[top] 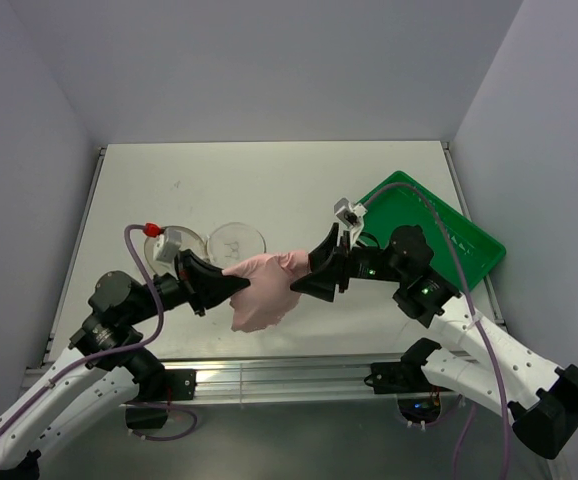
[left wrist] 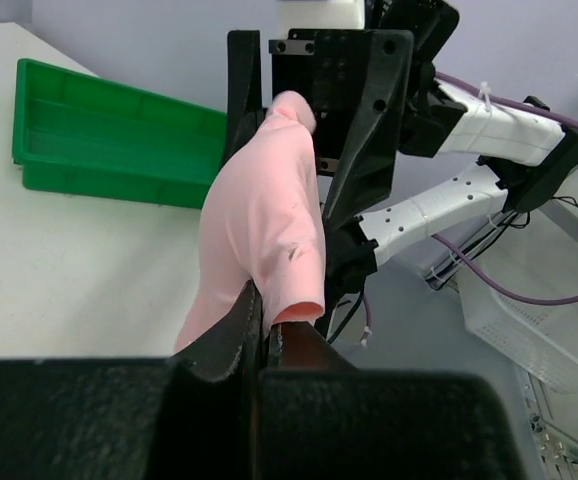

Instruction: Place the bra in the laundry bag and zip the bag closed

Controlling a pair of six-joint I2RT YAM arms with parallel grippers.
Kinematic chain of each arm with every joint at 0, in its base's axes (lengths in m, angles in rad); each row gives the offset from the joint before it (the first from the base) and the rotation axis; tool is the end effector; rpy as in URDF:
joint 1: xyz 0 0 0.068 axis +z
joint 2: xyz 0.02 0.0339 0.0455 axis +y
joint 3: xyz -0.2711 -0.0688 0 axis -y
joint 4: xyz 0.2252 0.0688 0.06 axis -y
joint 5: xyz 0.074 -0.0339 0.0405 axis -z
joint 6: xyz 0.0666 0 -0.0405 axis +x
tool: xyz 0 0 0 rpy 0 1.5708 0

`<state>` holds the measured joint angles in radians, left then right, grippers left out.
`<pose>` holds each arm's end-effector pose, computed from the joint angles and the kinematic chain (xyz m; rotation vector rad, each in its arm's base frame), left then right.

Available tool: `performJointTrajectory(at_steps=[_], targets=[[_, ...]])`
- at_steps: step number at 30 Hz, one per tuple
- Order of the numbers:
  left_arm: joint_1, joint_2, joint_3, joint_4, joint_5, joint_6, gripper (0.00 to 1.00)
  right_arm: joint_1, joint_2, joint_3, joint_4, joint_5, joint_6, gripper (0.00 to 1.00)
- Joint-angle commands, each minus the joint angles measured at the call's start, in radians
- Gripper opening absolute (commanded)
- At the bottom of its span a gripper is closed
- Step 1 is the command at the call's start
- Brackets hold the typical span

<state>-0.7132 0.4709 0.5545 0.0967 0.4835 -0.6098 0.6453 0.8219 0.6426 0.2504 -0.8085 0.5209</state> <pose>0.0770 -0.1076 0.3389 0.5231 1.4830 -1.4039 0.1208 0.1512 0.3395 -0.8199 1.5269 1.4935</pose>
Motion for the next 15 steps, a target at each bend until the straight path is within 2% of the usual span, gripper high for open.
performJointTrajectory(at_steps=[1,4,9,15], targets=[[-0.003,0.000,0.036,0.000,-0.008,0.013,0.00,-0.003,-0.030,0.104,-0.196,0.052,-0.116,0.79],[-0.002,0.012,0.039,-0.011,0.001,0.007,0.00,-0.004,-0.049,0.202,-0.352,0.106,-0.218,0.86],[-0.003,0.041,0.054,-0.032,0.049,0.013,0.00,-0.003,-0.030,0.382,-0.555,0.153,-0.387,0.88],[-0.002,0.110,0.119,-0.159,0.090,0.058,0.00,0.036,0.091,0.523,-0.641,0.097,-0.498,0.90]])
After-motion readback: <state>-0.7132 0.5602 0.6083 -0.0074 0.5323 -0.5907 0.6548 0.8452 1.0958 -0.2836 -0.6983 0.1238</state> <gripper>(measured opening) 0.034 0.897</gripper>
